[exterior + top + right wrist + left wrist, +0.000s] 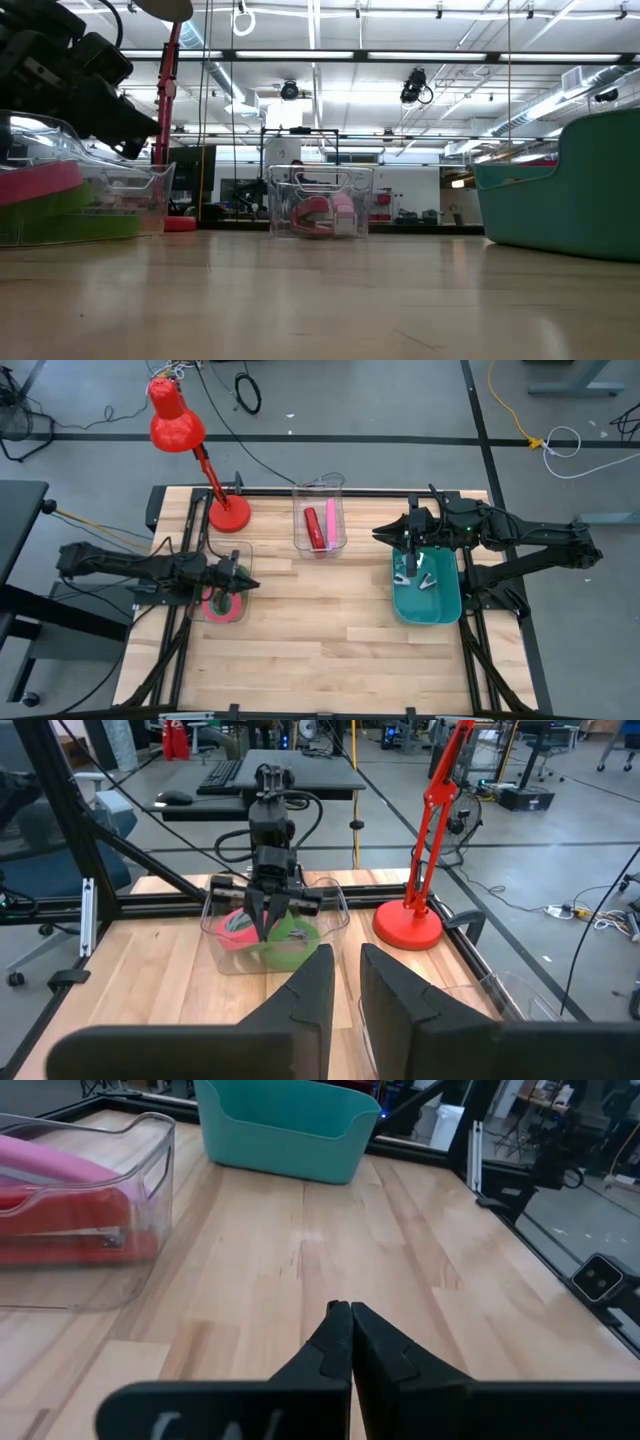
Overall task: Pick and place Stapler, Stapler remover, tape
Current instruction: Return to Home Position
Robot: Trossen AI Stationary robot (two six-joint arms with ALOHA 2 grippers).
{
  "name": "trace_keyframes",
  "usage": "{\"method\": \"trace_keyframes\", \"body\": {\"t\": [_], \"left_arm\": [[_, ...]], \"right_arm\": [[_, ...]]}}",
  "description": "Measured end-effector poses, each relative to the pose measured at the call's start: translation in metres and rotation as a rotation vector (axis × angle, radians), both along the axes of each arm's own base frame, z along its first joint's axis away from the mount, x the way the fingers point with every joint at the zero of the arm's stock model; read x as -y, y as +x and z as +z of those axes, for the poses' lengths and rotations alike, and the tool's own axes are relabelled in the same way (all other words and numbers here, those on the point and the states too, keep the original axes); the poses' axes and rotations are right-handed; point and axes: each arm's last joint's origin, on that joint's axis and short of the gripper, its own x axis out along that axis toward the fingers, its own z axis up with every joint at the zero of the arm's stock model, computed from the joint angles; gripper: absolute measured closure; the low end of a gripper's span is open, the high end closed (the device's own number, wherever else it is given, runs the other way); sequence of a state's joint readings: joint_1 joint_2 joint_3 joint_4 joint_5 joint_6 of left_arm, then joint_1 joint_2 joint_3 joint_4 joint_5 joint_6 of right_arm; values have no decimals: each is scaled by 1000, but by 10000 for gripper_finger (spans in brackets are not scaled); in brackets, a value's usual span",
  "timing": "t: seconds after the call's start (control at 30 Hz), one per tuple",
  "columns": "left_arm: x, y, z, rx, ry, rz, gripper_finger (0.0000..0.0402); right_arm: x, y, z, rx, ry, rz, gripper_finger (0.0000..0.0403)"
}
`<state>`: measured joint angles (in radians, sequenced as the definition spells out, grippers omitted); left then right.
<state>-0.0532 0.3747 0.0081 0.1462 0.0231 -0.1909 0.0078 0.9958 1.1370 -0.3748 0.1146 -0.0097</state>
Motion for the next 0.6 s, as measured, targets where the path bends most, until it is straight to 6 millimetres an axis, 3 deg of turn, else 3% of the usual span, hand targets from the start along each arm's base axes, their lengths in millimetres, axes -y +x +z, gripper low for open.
{"method": "trace_keyframes", "body": {"t": [0.6], "left_arm": [[-1,-12,7,80,4,22,399]], "right_arm": [[0,0,0,0,0,0,346]]}}
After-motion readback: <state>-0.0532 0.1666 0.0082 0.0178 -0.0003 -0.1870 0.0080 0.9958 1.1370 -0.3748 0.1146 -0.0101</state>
